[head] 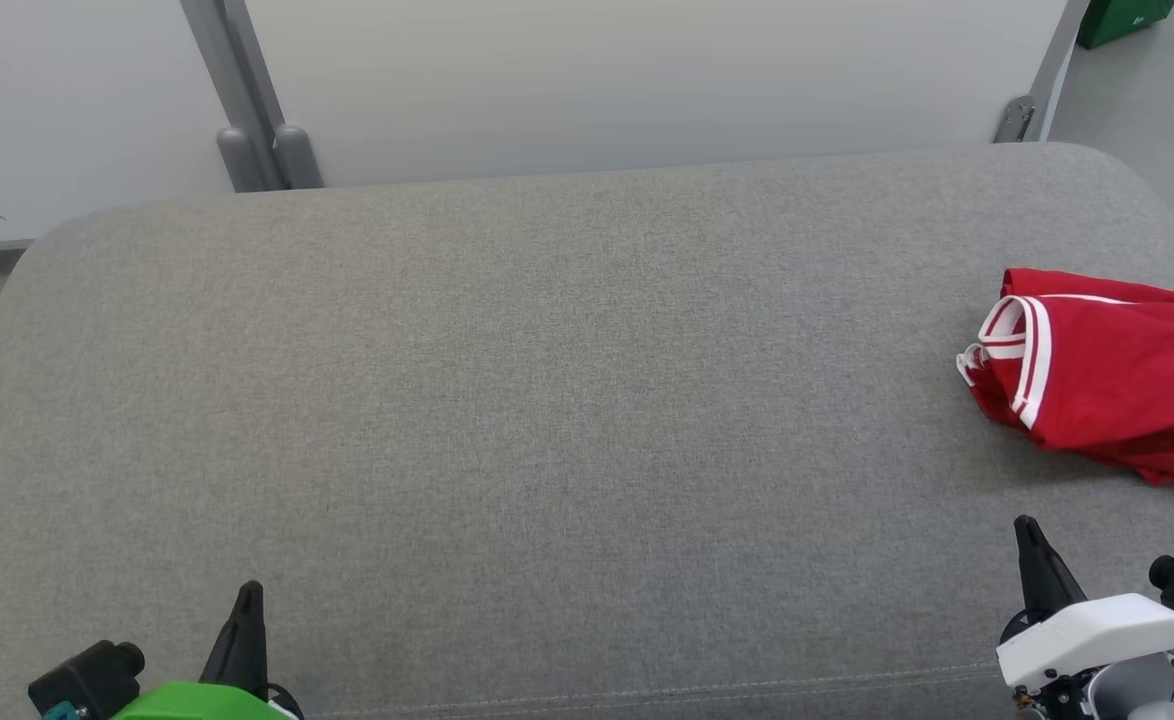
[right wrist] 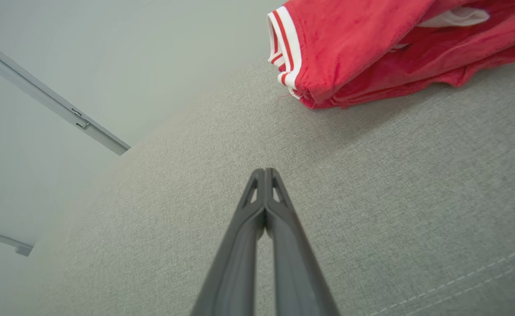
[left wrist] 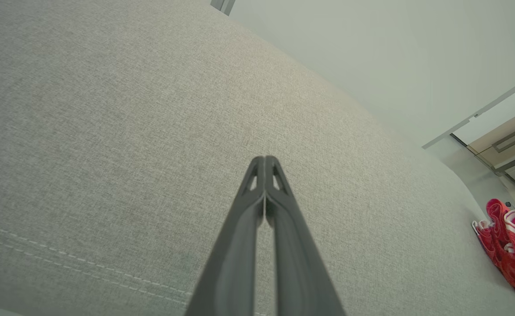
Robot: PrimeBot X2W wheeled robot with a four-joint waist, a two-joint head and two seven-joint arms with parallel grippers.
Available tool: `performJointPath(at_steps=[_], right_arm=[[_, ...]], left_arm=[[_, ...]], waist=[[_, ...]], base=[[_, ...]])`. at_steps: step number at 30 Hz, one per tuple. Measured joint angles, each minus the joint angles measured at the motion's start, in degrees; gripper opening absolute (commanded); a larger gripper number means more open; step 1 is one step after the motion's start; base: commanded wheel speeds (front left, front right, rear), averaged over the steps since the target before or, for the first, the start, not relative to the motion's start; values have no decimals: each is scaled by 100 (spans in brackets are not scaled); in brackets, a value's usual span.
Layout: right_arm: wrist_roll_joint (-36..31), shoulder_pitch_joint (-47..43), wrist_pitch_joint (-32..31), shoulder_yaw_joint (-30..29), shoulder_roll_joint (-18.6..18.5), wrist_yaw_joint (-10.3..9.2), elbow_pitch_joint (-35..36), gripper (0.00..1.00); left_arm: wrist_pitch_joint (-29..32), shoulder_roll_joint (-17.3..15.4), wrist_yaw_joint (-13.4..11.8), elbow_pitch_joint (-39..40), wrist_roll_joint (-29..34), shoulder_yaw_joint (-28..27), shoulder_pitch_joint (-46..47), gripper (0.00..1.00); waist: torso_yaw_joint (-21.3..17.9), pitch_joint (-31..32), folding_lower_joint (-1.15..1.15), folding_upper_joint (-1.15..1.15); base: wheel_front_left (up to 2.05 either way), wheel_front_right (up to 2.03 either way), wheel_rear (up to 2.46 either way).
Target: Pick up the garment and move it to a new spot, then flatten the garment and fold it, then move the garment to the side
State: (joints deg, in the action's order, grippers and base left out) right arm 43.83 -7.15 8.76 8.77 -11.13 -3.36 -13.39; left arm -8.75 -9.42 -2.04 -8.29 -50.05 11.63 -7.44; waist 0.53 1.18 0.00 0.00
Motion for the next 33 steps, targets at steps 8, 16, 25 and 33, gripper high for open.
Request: performJointPath(at_steps=[8, 16, 25, 33], right_arm=[[570, 118, -167, -168, 73, 112, -4, 0], [1113, 227, -327, -332, 168, 234, -20, 0], [1729, 351, -498, -520, 260, 346, -51, 0], [2295, 466, -644, -687, 357, 475, -82, 0]], left_arm=[[168, 73, 65, -55, -480, -151, 108, 0], [311, 131, 178, -129, -1003, -301, 226, 0], [477, 179, 261, -229, -1500, -475, 309, 0], [625, 263, 364, -296, -2042, -633, 484, 0]], waist=[[-6, -16, 0, 0], [-12, -31, 0, 0], [-19, -48, 0, 0], [-25, -64, 0, 0]], base=[[0, 0, 0], [0, 0, 0], [0, 0, 0], [0, 0, 0]])
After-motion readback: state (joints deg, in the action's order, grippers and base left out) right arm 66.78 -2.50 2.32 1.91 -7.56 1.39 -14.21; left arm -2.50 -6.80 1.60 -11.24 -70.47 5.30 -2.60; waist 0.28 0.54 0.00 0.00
